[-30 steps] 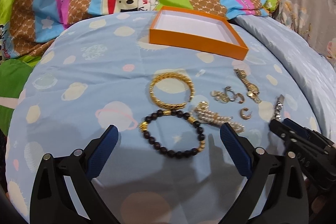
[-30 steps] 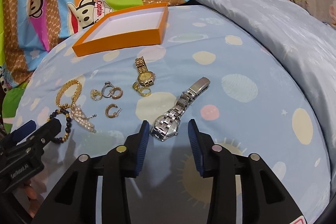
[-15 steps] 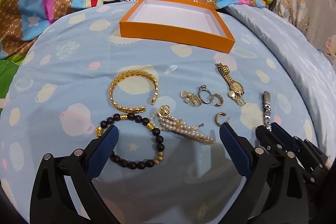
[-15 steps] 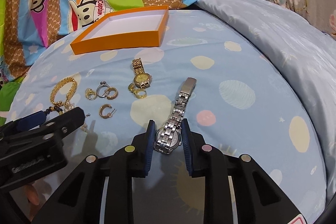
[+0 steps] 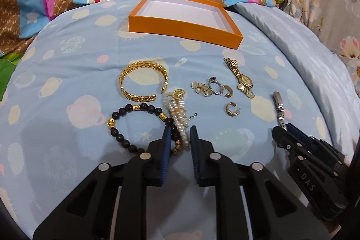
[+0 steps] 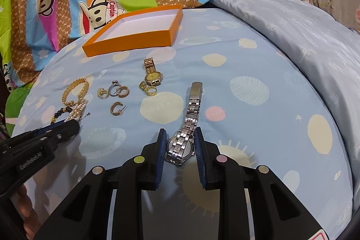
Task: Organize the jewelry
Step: 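Close the left tool on the pearl strand bracelet while the right tool holds the silver watch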
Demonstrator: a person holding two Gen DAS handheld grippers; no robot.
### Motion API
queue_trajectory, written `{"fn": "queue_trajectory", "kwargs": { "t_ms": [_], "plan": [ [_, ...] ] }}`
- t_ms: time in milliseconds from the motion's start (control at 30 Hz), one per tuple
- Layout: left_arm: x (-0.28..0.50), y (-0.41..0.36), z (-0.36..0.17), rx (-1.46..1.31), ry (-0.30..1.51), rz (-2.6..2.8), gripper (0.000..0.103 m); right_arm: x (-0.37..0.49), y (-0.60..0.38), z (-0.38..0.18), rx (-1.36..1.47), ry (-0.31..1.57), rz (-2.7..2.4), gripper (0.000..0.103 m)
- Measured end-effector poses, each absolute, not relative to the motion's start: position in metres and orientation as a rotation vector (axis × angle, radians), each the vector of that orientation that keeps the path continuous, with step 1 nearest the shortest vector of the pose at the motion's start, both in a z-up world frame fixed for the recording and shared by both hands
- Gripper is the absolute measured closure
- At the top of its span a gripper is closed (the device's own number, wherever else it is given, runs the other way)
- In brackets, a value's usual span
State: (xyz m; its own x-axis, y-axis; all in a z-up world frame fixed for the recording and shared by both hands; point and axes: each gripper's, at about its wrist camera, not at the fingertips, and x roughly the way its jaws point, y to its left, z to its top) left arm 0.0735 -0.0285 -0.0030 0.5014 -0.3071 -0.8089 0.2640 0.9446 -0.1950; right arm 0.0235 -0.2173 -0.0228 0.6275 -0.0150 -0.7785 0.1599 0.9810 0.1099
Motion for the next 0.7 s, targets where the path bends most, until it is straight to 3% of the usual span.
{"fn": "queue_trajectory", "kwargs": {
  "t_ms": [67,100,467,600,700],
  "plan": [
    [0.071,-0.025,0.001,-0.063,0.975,-0.360,0.093,0.023,-0.218,-0.022,0.183,0.887,-0.094,0.080],
    [0.070,-0.024,0.003,-0.070,0.967,-0.368,0.100,0.022,-0.219,-0.022,0.188,0.886,-0.091,0.080],
    [0.065,-0.030,0.009,-0.050,0.937,-0.402,0.098,0.022,-0.220,-0.022,0.204,0.884,-0.086,0.080],
    [0.068,-0.032,0.002,-0.044,0.952,-0.394,0.079,0.022,-0.219,-0.023,0.195,0.887,-0.088,0.080],
    [0.068,-0.034,-0.001,-0.037,0.952,-0.389,0.079,0.022,-0.218,-0.024,0.184,0.887,-0.090,0.079]
  ]
}}
